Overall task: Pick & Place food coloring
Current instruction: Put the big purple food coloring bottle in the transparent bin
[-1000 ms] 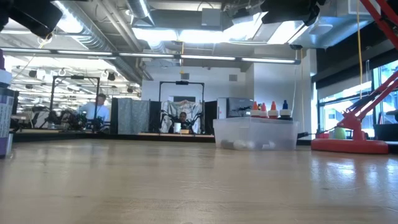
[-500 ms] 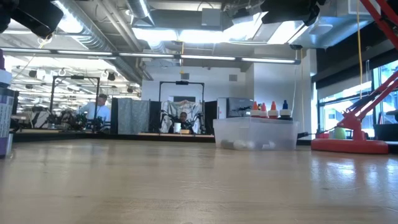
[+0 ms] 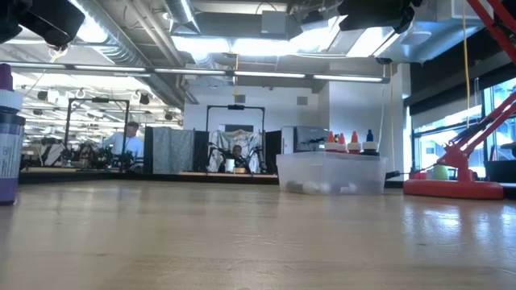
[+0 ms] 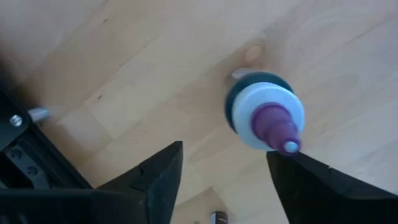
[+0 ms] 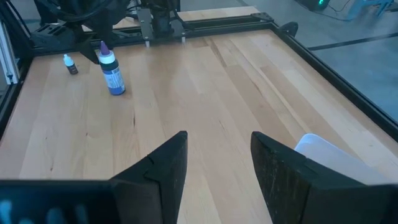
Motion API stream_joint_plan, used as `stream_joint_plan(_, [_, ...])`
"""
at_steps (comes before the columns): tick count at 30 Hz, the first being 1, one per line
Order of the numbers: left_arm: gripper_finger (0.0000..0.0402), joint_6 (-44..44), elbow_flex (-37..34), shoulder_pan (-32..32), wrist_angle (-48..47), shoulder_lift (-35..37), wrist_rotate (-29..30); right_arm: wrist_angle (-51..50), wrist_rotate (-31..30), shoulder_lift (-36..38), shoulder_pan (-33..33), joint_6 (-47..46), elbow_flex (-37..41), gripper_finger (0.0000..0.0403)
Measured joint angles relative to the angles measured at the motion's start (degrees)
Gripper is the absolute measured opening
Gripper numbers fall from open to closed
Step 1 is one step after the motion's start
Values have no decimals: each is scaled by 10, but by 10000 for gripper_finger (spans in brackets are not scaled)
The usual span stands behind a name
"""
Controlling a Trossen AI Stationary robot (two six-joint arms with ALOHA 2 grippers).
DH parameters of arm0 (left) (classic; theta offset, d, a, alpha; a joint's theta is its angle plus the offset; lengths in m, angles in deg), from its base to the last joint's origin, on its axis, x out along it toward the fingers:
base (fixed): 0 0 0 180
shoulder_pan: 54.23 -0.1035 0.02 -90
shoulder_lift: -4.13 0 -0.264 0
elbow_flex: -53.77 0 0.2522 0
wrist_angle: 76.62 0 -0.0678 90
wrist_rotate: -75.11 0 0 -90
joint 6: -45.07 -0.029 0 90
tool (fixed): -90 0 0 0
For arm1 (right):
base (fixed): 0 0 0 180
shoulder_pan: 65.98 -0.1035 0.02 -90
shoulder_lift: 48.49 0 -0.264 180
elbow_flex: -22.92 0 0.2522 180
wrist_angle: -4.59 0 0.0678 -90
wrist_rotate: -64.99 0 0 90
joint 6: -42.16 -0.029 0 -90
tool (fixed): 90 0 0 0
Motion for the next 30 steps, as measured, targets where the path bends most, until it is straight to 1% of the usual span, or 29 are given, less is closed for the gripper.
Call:
stream_joint_plan(4, [243,-12,0,0,12,0,-8,0,0,0,0,0,0,179])
stream_joint_plan(9, [243,-9,0,0,14,0,-13,-1,0,0,0,1,0,179])
stream_joint_plan(13, [241,-8,0,0,17,0,9,-1,0,0,0,2,0,179])
stream_joint_plan(20, [236,-8,0,-1,26,0,20,-2,0,0,0,2,0,179])
stream_joint_plan(27, [226,-8,0,-1,26,0,81,-3,0,0,0,2,0,179])
stream_joint_plan(30, [220,-8,0,-1,26,0,86,-4,0,0,0,0,0,179])
